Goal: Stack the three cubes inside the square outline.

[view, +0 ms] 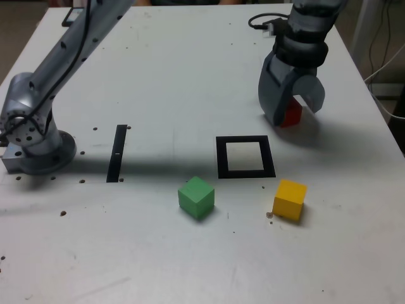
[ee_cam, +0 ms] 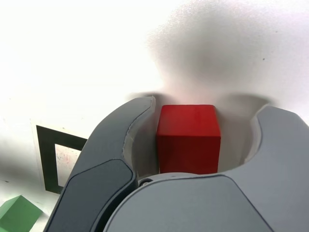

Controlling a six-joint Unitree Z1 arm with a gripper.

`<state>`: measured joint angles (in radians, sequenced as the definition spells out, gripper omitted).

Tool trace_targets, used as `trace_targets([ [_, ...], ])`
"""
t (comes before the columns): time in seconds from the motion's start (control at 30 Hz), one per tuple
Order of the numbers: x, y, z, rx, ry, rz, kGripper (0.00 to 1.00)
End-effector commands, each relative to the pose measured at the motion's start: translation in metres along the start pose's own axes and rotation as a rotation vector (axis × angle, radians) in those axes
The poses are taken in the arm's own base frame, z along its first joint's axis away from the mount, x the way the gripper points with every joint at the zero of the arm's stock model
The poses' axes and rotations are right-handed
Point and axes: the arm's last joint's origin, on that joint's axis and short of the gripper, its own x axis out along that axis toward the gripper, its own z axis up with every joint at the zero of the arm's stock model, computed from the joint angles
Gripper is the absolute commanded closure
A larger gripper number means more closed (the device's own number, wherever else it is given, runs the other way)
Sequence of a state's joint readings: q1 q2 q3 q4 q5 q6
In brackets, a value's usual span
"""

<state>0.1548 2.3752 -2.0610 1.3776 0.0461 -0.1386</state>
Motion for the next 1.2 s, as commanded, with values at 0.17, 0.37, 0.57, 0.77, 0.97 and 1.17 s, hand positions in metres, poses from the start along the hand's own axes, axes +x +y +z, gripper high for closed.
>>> trace_targets([
  [0.17,0.001,0.001,0.002,-0.004,-0.005,0.005,0.56],
  [0.37,-0.006,0.003,0.0,-0.009,-0.023,0.005,0.65],
  [0.57,-0.02,0.004,-0.01,0.01,-0.042,-0.008,0.74],
  [0.77,-0.052,0.006,-0.042,0.068,-0.078,-0.018,0.74],
  [0.97,-0.068,0.004,-0.099,0.132,-0.078,0.004,0.74],
  [1.17,-0.049,-0.009,-0.133,0.192,-0.062,0.006,0.74],
])
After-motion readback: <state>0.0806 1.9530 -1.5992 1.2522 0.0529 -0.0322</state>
